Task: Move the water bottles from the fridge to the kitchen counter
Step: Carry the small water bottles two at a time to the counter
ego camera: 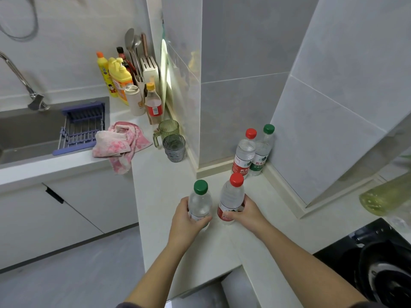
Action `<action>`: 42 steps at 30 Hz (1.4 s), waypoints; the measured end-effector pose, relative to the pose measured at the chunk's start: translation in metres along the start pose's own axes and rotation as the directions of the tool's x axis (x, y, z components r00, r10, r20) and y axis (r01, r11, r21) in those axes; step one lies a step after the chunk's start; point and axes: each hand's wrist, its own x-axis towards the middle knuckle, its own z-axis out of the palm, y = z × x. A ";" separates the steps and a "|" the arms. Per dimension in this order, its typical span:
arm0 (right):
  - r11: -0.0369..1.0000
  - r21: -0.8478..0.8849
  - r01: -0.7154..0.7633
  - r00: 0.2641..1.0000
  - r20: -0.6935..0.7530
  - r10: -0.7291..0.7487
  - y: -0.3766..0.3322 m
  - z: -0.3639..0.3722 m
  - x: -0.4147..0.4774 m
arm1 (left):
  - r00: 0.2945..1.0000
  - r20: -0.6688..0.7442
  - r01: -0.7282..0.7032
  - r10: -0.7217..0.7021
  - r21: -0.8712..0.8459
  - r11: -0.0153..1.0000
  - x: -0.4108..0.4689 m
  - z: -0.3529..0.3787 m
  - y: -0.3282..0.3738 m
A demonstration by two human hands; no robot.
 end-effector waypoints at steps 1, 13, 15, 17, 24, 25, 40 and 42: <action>1.000 -0.009 0.004 1.000 0.005 -0.004 0.001 -0.001 0.000 | 1.000 0.014 -0.004 0.004 0.014 1.000 0.000 0.000 -0.003; 0.994 -0.102 -0.049 0.957 -0.289 0.017 0.015 0.020 0.013 | 0.996 0.087 -0.027 0.007 0.234 0.972 0.031 0.010 -0.021; 0.991 -0.127 -0.039 0.954 -0.301 -0.001 0.014 0.017 0.027 | 0.997 0.075 -0.030 0.012 0.238 0.971 0.044 0.016 -0.017; 0.983 -0.183 -0.031 0.948 -0.316 -0.029 0.013 0.014 0.042 | 0.998 0.058 -0.028 0.014 0.236 0.971 0.058 0.022 -0.014; 0.981 -0.193 0.002 0.914 -0.398 -0.080 0.009 0.014 0.084 | 0.999 -0.049 -0.003 0.018 0.298 0.955 0.102 0.040 -0.003; 0.985 -0.171 0.002 0.909 -0.410 -0.073 0.009 0.014 0.088 | 0.998 -0.058 0.006 0.012 0.306 0.952 0.106 0.041 -0.002; 0.980 -0.195 -0.024 0.886 -0.458 -0.069 0.012 0.008 0.117 | 0.996 -0.093 0.026 0.016 0.434 0.901 0.134 0.051 0.004; 0.963 -0.268 -0.019 0.883 -0.456 -0.110 0.012 0.008 0.115 | 0.997 -0.063 0.000 0.045 0.580 0.815 0.134 0.050 0.002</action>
